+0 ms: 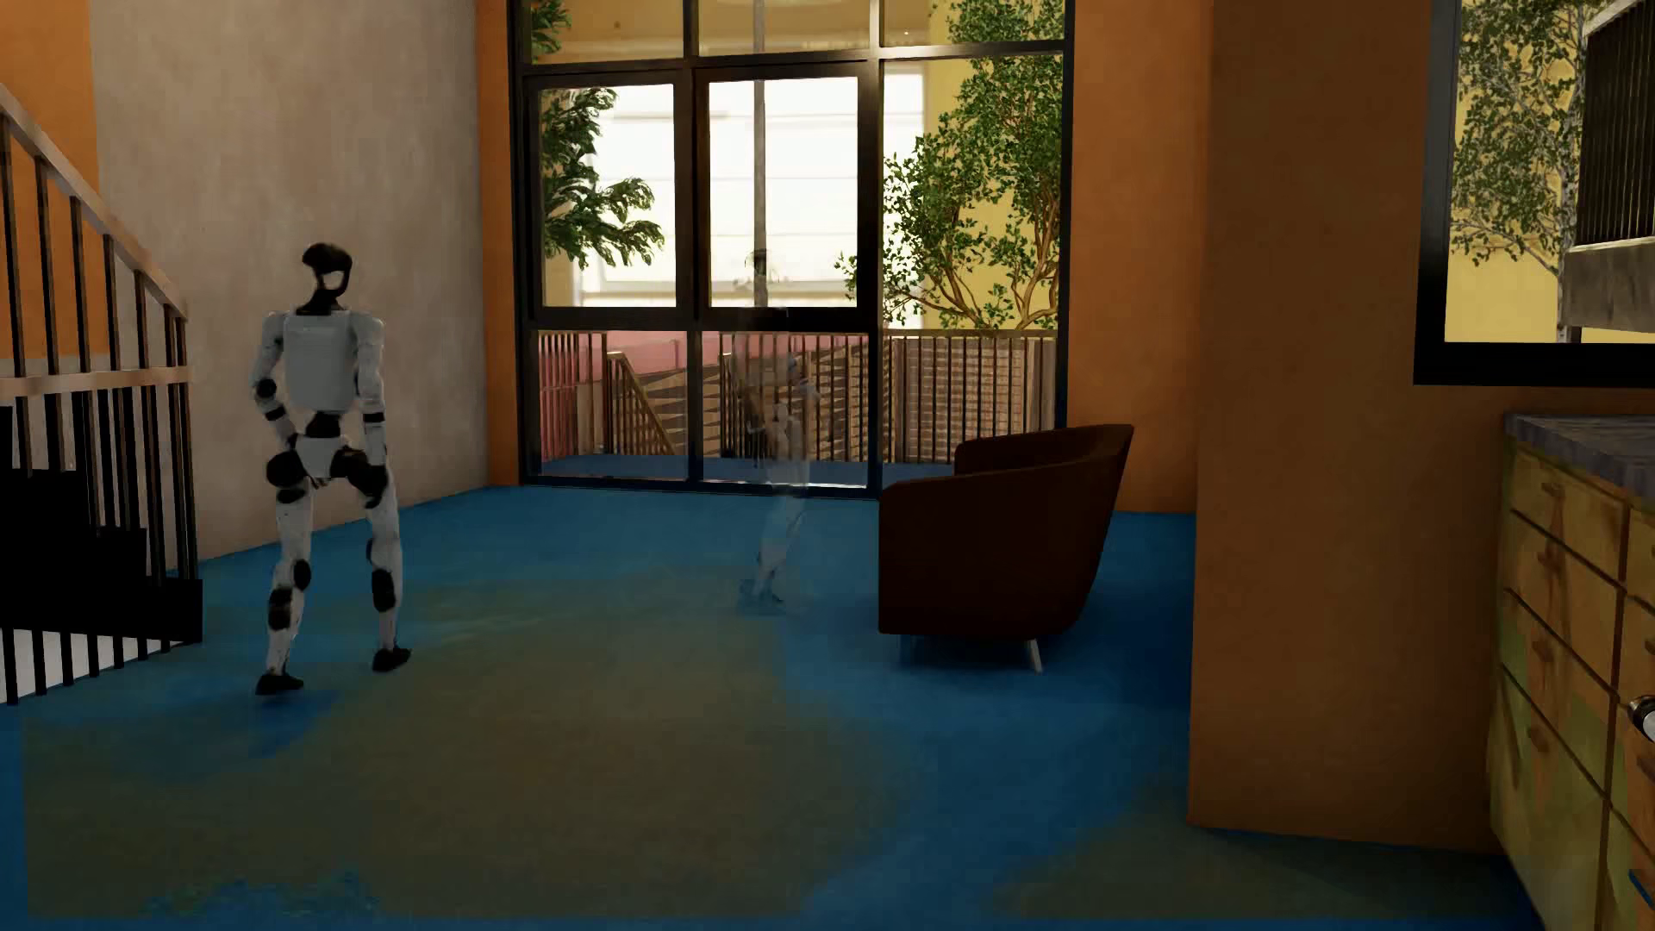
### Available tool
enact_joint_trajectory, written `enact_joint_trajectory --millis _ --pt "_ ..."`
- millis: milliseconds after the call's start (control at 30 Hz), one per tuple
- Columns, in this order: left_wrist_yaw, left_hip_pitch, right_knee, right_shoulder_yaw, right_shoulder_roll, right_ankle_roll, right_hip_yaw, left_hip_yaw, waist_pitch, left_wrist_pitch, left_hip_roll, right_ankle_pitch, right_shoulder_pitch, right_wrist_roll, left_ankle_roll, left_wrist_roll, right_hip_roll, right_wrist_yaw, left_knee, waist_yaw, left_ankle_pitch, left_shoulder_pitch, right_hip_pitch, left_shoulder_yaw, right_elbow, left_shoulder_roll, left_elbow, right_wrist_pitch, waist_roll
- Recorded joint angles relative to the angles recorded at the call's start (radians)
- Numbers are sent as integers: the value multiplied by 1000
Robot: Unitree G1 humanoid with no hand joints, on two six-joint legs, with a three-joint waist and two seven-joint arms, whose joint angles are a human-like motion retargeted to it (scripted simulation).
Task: Go to leather sofa
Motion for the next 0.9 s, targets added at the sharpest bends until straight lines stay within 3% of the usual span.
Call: enact_joint_trajectory --millis 100,167,233,267,333,367,400,433,500,567,600,667,767,833,900 --pt "0 58 -88 28 10 0 0 0 -29 0 0 -125 26 0 0 0 -16 0 -7 -21 -69 -12 -16 -16 85 5 3 0 -5" --pt "0 92 -54 32 8 0 0 0 -56 0 19 -18 31 0 0 0 -15 0 0 -33 -27 4 -45 11 139 -10 35 0 12" --pt "0 115 8 29 -4 0 0 0 -96 0 52 159 19 0 0 0 9 0 19 -33 157 45 -84 57 195 -36 111 0 54" --pt "0 125 37 26 -16 0 0 0 -109 0 73 186 6 0 0 0 36 0 47 -31 307 67 -75 59 210 -42 159 0 78" --pt "0 69 38 9 -39 0 0 0 -123 0 106 147 -24 0 0 0 88 0 200 -23 672 100 6 -14 190 -20 207 0 103" --pt "0 -2 28 -11 -47 0 0 0 -121 0 116 107 -43 0 0 0 105 0 324 -12 810 107 57 -58 159 -2 210 0 106" --pt "0 -85 20 -29 -57 0 0 0 -111 0 127 65 -67 0 0 0 124 0 460 11 875 110 106 -80 121 12 213 0 113" --pt "0 -169 9 -39 -68 0 0 0 -98 0 135 23 -96 0 0 0 145 0 595 46 857 113 159 -74 84 15 227 0 121" --pt "0 -326 -28 -45 -92 0 0 0 -74 0 131 -58 -167 0 0 0 182 0 786 140 659 131 277 6 23 5 283 0 121" --pt "0 -445 -69 -73 -96 0 0 0 -58 0 104 -136 -248 0 0 0 192 0 769 235 506 164 403 86 -8 -2 335 0 102" --pt "0 -490 -89 -97 -90 0 0 0 -52 0 86 -172 -287 0 0 0 184 0 679 275 493 180 463 96 -22 2 348 0 87" --pt "0 -554 -124 -136 -75 0 0 0 -44 0 58 -233 -349 0 0 0 157 0 411 334 562 208 562 73 -76 18 347 0 59" --pt "0 -590 -168 -171 -69 0 0 0 -54 0 66 -332 -363 0 0 0 122 0 28 374 697 242 696 48 -228 25 333 0 49" --pt "0 -590 -169 -182 -63 0 0 0 -61 0 84 -381 -329 0 0 0 99 0 -80 396 751 257 767 69 -313 22 336 0 50" --pt "0 -602 -143 -161 -47 0 0 0 -67 0 73 -378 -286 0 0 0 73 0 -46 410 716 262 800 108 -319 19 339 0 34"
